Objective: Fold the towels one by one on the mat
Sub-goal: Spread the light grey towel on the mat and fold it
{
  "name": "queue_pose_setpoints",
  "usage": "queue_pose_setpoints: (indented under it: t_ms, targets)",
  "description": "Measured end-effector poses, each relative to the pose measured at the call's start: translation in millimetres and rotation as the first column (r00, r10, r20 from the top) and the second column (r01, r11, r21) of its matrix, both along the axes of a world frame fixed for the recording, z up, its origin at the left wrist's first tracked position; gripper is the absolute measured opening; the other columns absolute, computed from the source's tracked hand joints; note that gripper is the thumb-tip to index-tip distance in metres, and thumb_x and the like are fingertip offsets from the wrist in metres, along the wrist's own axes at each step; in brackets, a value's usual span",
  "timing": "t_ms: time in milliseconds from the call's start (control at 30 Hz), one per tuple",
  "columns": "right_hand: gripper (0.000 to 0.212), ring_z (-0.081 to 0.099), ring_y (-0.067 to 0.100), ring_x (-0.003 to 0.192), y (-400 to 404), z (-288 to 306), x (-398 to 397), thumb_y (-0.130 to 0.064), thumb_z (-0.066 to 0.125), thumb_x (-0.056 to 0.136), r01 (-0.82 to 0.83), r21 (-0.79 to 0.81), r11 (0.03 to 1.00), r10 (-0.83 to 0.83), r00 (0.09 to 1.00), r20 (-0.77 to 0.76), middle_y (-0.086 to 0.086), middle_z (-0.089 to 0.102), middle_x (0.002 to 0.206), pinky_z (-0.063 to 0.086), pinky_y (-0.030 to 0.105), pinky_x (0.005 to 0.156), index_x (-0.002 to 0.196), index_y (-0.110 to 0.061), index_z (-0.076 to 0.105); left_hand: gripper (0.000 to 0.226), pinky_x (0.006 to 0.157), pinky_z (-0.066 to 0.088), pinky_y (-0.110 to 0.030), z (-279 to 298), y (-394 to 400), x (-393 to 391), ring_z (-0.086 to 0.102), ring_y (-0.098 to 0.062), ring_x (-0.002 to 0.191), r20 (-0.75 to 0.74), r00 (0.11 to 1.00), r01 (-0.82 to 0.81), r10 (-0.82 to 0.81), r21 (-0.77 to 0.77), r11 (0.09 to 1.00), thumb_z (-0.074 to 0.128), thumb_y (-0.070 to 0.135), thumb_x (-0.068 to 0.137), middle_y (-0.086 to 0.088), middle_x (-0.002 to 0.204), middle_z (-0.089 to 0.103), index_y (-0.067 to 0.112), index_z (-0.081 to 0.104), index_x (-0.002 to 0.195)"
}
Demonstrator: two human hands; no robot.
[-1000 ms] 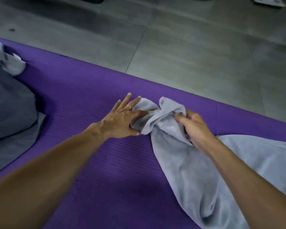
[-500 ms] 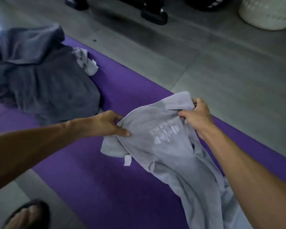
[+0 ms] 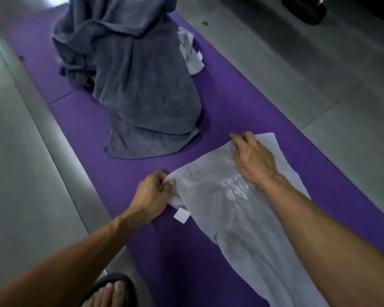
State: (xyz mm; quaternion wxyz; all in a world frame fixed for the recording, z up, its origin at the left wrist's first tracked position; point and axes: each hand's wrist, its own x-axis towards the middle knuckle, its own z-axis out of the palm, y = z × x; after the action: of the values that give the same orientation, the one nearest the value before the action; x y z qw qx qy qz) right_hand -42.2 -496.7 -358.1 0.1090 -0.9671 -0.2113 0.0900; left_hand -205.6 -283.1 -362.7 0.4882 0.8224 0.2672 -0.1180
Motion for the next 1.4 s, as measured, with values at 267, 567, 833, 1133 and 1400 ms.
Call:
queue_pose_setpoints:
  t_ms: [267, 567, 833, 1133, 1400]
  targets:
    - [0.013, 0.059, 0.039, 0.092, 57, -4, 32, -0.020, 0.048, 0.097, -0.106, -0.101, 0.989, 0.104, 0.994, -0.022, 0.014, 0.056, 0.101, 0.048, 0.044, 0.076, 0.098, -0.011, 0.057, 0.010, 0.062, 0.044, -0.020, 9, 66, 0, 0.054, -0.006, 0.065, 0.019, 0.986, -0.162, 0.164, -0.092, 0.983, 0.068, 0.026, 0.088, 0.009, 0.070, 0.061, 0.018, 0.067, 0.082]
    - [0.038, 0.043, 0.037, 0.118, 32, 3, 36, -0.022, 0.049, 0.095, 0.214, -0.202, 0.956, -0.197, 0.975, 0.104, 0.017, 0.052, 0.128, 0.035, 0.047, 0.093, 0.131, -0.009, 0.050, 0.040, 0.083, 0.049, -0.040, -1, 42, 10, 0.057, -0.031, 0.107, 0.083, 0.805, 0.385, -0.588, 0.681, 0.623, 0.053, 0.029, 0.081, -0.008, 0.118, 0.058, 0.015, 0.061, 0.118]
    - [0.023, 0.061, 0.036, 0.099, -2, 4, 69, -0.032, 0.060, 0.085, 0.502, -0.183, 0.845, -0.533, 0.819, -0.211, 0.016, 0.068, 0.100, 0.048, 0.037, 0.081, 0.072, -0.014, 0.056, 0.072, 0.119, 0.008, -0.052, -30, -5, 46, 0.022, -0.028, 0.146, -0.121, 0.604, 0.649, -0.788, 0.648, 0.398, 0.016, 0.052, 0.093, -0.010, 0.156, 0.030, 0.012, 0.026, 0.151]
    - [0.033, 0.054, 0.031, 0.117, 35, 4, 127, -0.042, 0.063, 0.087, 0.411, -0.177, 0.894, -0.443, 0.872, -0.210, 0.010, 0.060, 0.124, 0.044, 0.037, 0.093, 0.114, -0.024, 0.060, 0.073, 0.112, 0.016, -0.052, -37, -3, 55, 0.034, -0.028, 0.141, -0.064, 0.639, 0.586, -0.766, 0.686, 0.432, 0.030, 0.057, 0.091, -0.013, 0.149, 0.042, 0.008, 0.039, 0.145]
    - [0.024, 0.063, 0.026, 0.106, -100, 15, 33, -0.025, 0.061, 0.092, 0.609, -0.057, 0.791, -0.604, 0.762, -0.233, 0.007, 0.071, 0.106, 0.047, 0.035, 0.095, 0.113, -0.015, 0.067, 0.057, 0.104, 0.038, -0.054, -17, -87, 132, 0.047, -0.034, 0.131, 0.145, 0.499, 0.560, -0.854, 0.698, 0.446, 0.035, 0.037, 0.089, -0.013, 0.137, 0.055, 0.006, 0.056, 0.132]
